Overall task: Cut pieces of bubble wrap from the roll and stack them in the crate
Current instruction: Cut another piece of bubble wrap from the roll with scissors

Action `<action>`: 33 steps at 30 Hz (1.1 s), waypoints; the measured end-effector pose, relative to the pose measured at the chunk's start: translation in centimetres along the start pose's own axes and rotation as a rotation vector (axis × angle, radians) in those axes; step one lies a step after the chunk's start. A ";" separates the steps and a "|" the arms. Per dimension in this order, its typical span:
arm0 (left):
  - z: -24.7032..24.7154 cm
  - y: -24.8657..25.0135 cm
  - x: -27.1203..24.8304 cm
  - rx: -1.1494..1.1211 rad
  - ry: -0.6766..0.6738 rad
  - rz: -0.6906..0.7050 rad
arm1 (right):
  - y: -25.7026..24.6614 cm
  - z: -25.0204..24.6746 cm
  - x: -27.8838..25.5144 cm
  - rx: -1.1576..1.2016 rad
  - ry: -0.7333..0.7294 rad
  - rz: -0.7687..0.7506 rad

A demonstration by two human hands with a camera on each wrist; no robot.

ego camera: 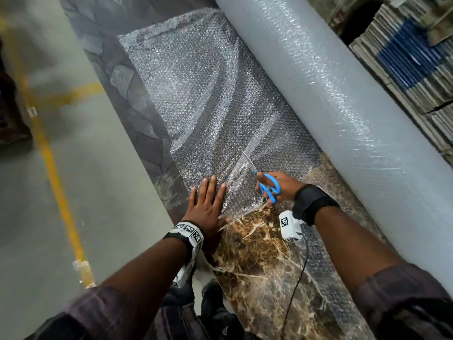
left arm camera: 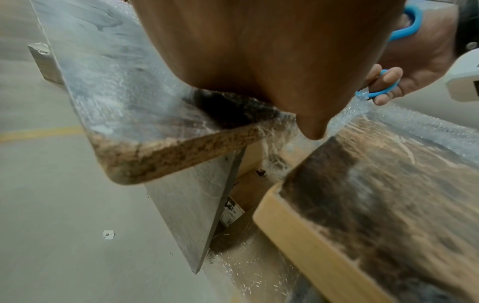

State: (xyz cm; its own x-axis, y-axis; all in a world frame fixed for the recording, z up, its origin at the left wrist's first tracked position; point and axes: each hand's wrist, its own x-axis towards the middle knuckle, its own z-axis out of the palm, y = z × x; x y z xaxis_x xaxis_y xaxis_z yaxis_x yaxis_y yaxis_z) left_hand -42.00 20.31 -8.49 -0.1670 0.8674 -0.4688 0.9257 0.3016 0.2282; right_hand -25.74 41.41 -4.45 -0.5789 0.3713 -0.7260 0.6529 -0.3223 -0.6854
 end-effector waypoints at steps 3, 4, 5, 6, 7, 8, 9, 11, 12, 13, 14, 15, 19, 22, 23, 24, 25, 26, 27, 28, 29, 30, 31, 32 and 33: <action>-0.1 0.0 -0.1 0.000 -0.004 0.004 | -0.1 0.2 0.3 -0.010 0.020 -0.014; -0.1 0.0 -0.1 -0.001 -0.005 0.005 | 0.0 0.2 0.4 -0.015 0.027 -0.019; 0.0 -0.1 0.0 -0.003 -0.004 0.005 | 0.0 0.2 0.5 -0.018 0.034 -0.031; 0.0 -0.1 0.0 -0.006 -0.004 0.004 | 0.0 0.2 0.5 -0.019 0.038 -0.037; 0.1 -0.1 0.1 -0.007 -0.005 0.002 | 0.0 0.2 0.5 -0.017 0.039 -0.041; 0.1 -0.1 0.1 -0.004 -0.005 0.001 | 0.0 0.2 0.5 -0.016 0.040 -0.040; 0.0 -0.1 0.1 0.000 -0.006 0.000 | 0.0 0.1 0.5 -0.019 0.040 -0.038; -0.1 -0.1 0.0 0.007 -0.008 0.001 | 0.0 0.1 0.4 -0.028 0.034 -0.030; -0.1 0.0 0.0 0.008 -0.006 0.002 | 0.0 0.2 0.3 -0.023 0.029 -0.028; -0.1 0.0 -0.1 0.007 -0.004 0.002 | -0.1 0.4 0.2 -0.005 0.018 -0.024; -0.2 0.0 -0.1 0.007 -0.005 0.003 | -0.2 0.5 0.0 0.020 0.009 -0.015; -0.2 0.0 -0.1 0.007 -0.007 0.003 | -0.3 0.6 -0.1 0.044 0.002 0.001; 0.0 0.0 -0.1 0.002 0.001 0.006 | -0.6 0.4 0.1 0.049 0.005 0.023; 0.0 0.0 0.0 0.000 0.001 0.009 | -1.0 0.4 0.2 0.053 -0.008 0.020; 0.0 0.0 0.0 -0.005 0.005 0.011 | -1.2 0.4 0.3 0.060 -0.016 0.015; 0.0 0.0 0.0 -0.009 0.009 0.013 | -1.4 0.4 0.4 0.062 -0.016 0.010; 0.0 -0.1 0.0 -0.009 0.010 0.014 | -1.6 0.5 0.5 0.057 -0.014 0.007; 0.0 -0.1 0.0 -0.008 0.009 0.014 | -1.9 0.5 0.6 0.047 -0.013 0.004; 0.0 -0.1 0.0 -0.006 0.008 0.013 | -2.1 0.6 0.7 0.032 -0.010 -0.001; 0.0 -0.2 -0.1 -0.004 0.007 0.014 | -2.3 0.7 0.9 0.022 -0.003 -0.009; 0.0 -0.2 0.0 -0.004 0.008 0.016 | -2.5 0.8 1.1 0.020 0.005 -0.014; 0.1 -0.2 -0.1 -0.004 0.008 0.020 | -2.7 0.9 1.3 0.025 0.010 -0.019; 0.2 -0.3 0.0 -0.008 0.008 0.025 | -2.9 1.0 1.5 0.028 0.011 -0.023; 0.2 -0.4 0.0 -0.013 0.010 0.029 | -3.0 0.9 1.8 0.021 0.017 -0.024; 0.2 -0.4 0.0 -0.017 0.014 0.032 | -3.1 0.9 2.0 0.011 0.027 -0.025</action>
State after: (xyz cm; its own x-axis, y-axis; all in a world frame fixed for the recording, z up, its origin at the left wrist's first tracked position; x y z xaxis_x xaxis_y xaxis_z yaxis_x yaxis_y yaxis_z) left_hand -42.33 20.05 -8.78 -0.1422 0.8820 -0.4492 0.9249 0.2801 0.2572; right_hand -29.43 42.36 -3.84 -0.5811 0.4029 -0.7071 0.6331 -0.3222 -0.7039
